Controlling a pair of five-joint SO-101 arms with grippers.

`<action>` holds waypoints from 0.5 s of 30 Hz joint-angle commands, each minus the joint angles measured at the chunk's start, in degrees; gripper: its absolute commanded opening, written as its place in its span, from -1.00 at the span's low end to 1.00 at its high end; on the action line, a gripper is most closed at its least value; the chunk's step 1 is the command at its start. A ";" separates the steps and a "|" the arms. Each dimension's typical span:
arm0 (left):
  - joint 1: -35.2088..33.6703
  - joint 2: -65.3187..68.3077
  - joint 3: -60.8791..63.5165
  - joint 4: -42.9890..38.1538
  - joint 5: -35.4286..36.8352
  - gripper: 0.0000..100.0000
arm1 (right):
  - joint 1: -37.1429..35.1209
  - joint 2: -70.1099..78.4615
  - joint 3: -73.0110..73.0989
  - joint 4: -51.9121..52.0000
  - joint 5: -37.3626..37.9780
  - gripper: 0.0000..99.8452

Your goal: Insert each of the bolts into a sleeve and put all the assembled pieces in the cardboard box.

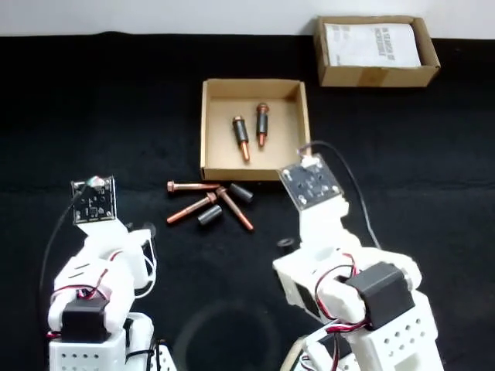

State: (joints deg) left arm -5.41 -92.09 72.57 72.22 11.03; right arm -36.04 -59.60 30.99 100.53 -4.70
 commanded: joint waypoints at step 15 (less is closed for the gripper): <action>2.07 64.04 -50.95 19.87 -4.48 -0.77 | 1.71 -22.46 28.35 -23.08 -0.18 -0.99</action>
State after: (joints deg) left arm -4.18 -35.91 29.05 89.71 7.60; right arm -34.64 -77.45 54.99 83.82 -4.88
